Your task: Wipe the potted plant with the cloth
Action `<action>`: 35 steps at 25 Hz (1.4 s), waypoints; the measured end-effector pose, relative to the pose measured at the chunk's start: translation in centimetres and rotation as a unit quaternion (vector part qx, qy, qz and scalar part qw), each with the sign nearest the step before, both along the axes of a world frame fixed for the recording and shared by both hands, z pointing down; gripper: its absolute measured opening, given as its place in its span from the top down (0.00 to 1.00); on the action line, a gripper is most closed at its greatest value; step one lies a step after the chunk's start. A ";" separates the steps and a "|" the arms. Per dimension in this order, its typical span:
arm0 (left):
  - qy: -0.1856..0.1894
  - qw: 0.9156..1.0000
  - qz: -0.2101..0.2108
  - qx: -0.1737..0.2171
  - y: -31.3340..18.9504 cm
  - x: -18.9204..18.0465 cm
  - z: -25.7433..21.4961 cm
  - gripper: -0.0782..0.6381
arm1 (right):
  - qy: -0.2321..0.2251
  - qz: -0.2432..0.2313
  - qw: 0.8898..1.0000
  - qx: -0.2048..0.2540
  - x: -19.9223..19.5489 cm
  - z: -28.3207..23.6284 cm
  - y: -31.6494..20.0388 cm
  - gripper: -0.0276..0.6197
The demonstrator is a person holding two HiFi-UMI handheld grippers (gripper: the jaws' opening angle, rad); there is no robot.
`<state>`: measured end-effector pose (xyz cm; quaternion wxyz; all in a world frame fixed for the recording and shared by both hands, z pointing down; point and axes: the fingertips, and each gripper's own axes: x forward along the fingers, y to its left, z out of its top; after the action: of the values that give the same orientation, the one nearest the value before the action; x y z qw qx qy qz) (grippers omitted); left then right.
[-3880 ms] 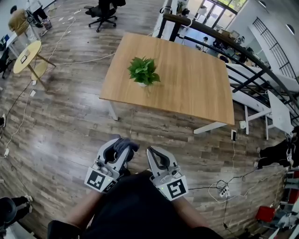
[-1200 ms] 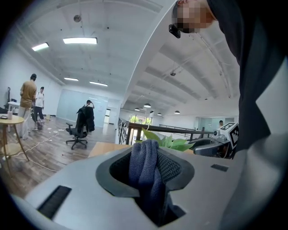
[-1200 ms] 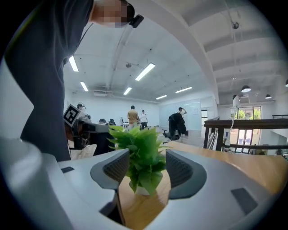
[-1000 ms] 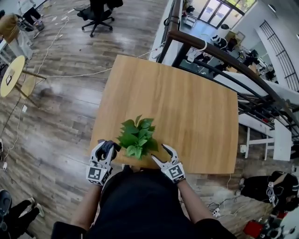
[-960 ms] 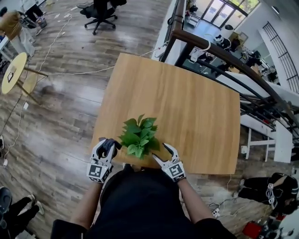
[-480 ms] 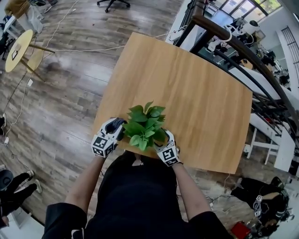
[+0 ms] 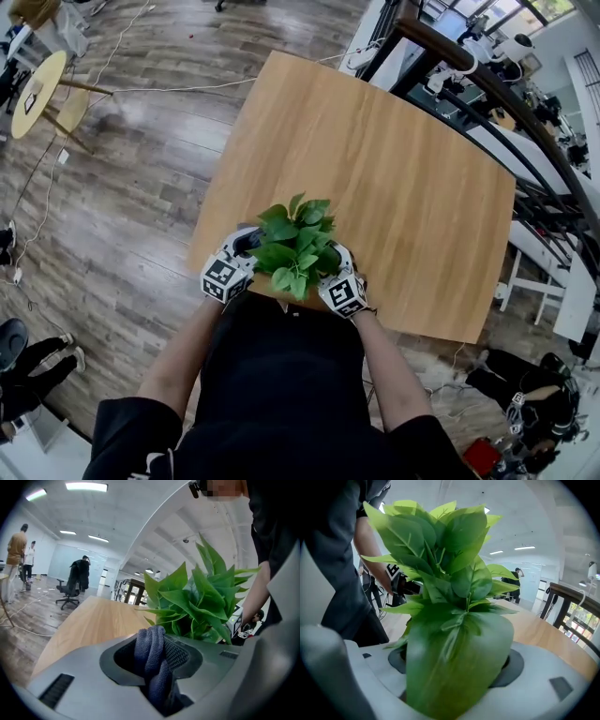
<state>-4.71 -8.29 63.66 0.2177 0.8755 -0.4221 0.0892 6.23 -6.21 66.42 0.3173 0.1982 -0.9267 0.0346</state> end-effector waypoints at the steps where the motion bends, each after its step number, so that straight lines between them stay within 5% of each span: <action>1: 0.000 1.000 0.025 0.002 0.2 0.8 0.1 0.70 | 0.000 0.007 1.000 -0.003 -0.1 0.0 -0.1 0.43; 5: -0.014 0.993 0.119 0.018 1.2 3.8 0.0 0.70 | 0.004 0.027 1.000 -0.012 -0.3 -0.3 -0.3 0.43; 13: 0.020 0.986 0.165 0.016 2.3 4.7 -0.1 0.70 | 0.004 0.055 0.998 -0.015 -0.3 -0.1 0.0 0.43; 22: 0.041 0.985 0.168 -0.006 2.7 3.4 0.3 0.70 | -0.018 0.104 0.994 -0.022 -1.4 -0.1 0.1 0.43; 30: 0.038 0.989 0.145 -0.010 0.2 0.8 0.5 0.70 | -0.016 0.070 0.997 -0.038 -1.2 0.6 3.5 0.43; 35: 0.037 0.984 0.174 -0.015 0.1 1.1 0.8 0.70 | -0.030 0.078 0.996 -0.022 -2.1 0.1 1.3 0.43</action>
<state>-3.64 -8.21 64.43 0.2270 0.9349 -0.2541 0.0994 4.17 -4.91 66.47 0.2897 0.2619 -0.9166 0.0861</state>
